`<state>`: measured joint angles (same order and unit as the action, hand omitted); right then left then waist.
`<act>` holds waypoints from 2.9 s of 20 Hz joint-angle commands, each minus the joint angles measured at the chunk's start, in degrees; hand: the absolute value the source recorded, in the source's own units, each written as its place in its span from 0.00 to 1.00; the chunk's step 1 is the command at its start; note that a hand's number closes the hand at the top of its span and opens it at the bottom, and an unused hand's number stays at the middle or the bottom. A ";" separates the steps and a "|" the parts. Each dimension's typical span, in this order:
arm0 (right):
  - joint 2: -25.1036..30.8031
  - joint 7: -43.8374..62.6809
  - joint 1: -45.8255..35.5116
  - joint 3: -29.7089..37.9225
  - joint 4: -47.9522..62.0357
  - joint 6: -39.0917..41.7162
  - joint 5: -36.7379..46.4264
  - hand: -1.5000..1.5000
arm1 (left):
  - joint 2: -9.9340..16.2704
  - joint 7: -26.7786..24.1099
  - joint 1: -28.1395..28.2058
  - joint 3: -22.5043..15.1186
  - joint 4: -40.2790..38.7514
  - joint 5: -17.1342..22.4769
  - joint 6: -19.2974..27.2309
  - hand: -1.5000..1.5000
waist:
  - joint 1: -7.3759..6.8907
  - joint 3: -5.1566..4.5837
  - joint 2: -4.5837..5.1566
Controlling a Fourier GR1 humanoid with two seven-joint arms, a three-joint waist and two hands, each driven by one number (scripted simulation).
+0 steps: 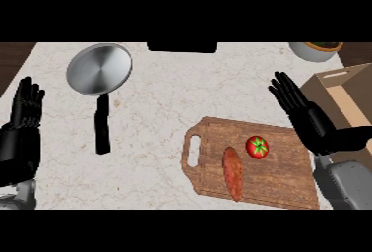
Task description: Pick the tomato from the cutting board and place it in the cardboard box
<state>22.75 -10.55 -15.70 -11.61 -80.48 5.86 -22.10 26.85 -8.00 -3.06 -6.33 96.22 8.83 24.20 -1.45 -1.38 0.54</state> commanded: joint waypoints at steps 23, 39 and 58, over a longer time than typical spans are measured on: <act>26.41 -26.55 -9.44 -2.41 1.24 19.04 29.66 0.00 | 1.38 17.35 3.78 2.24 -1.89 17.99 -15.99 0.50 | 1.09 1.30 -1.03; 21.33 -1.02 -12.49 -12.07 -8.30 30.87 44.50 0.00 | -0.28 18.77 0.22 5.59 -4.65 16.17 -17.09 0.50 | 1.28 1.36 -0.57; 12.27 -9.05 -8.24 -6.40 -4.37 33.66 61.89 0.00 | -5.77 19.95 1.78 9.97 -3.41 11.12 -22.62 0.50 | 1.36 1.38 -0.55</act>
<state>35.35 -16.38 -25.60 -20.13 -84.41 39.24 37.52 22.33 12.65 -0.54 2.87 93.92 21.61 2.64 -0.22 0.00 0.00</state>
